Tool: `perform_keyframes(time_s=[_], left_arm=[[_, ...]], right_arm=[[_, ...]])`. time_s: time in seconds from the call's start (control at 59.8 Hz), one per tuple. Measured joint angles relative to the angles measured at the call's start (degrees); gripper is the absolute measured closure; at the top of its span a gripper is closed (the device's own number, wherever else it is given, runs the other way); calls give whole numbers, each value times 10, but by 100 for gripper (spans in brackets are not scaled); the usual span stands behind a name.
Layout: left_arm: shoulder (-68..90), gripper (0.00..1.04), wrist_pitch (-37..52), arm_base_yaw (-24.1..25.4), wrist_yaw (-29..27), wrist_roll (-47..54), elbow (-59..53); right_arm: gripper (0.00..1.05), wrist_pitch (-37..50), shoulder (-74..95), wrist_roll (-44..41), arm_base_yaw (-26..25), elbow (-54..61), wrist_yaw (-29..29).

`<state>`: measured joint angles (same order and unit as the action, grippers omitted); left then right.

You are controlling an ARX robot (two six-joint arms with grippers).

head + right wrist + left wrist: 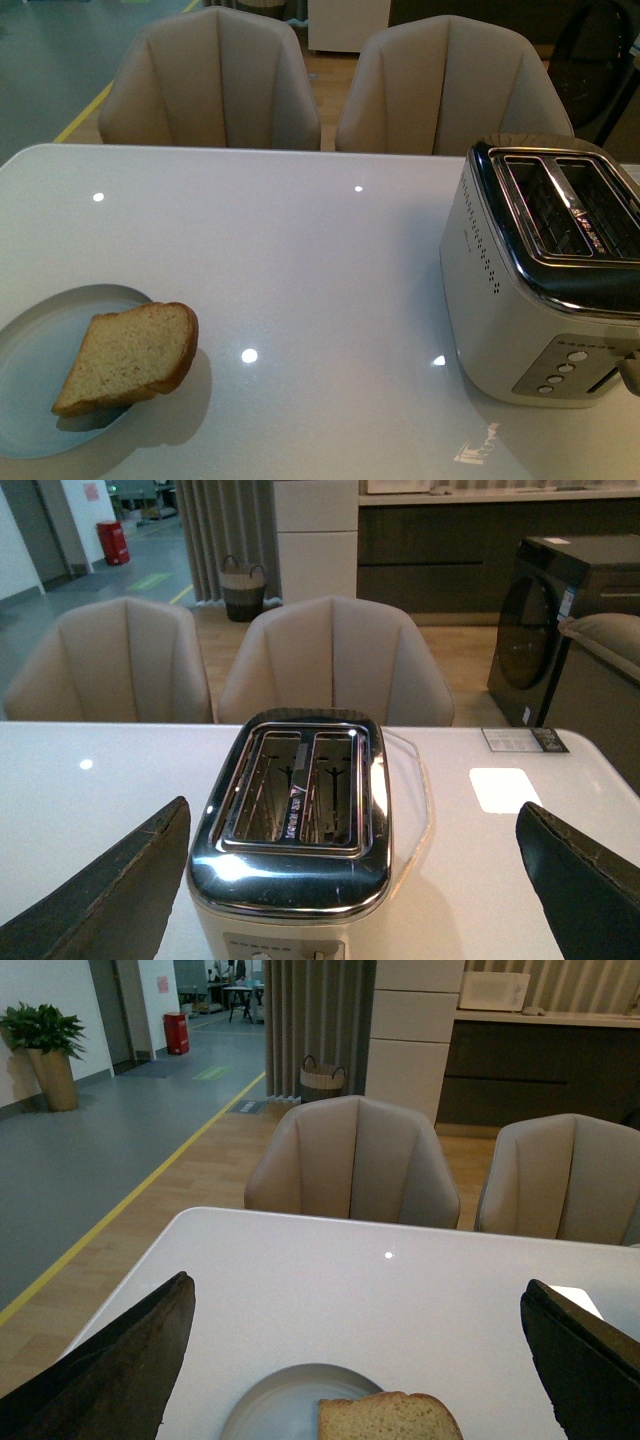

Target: Left arm holds plate, right arm toasts bread

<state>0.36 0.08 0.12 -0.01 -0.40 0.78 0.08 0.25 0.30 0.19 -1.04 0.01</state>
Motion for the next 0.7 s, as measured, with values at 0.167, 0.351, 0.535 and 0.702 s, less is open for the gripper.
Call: perform_keyframes(time_s=[0.167,0.351,0.535,0.702], left_arm=[[0,7,0,0,0,0,0],[0,7,0,0,0,0,0],[29,7,-71,16,70,-44,22],[97,7,-68,-13,82,-125,30]], right_arm=[[9,0,0,0,0,0,0],[9,0,0,0,0,0,0],[9,0,0,0,0,0,0],[9,0,0,0,0,0,0]])
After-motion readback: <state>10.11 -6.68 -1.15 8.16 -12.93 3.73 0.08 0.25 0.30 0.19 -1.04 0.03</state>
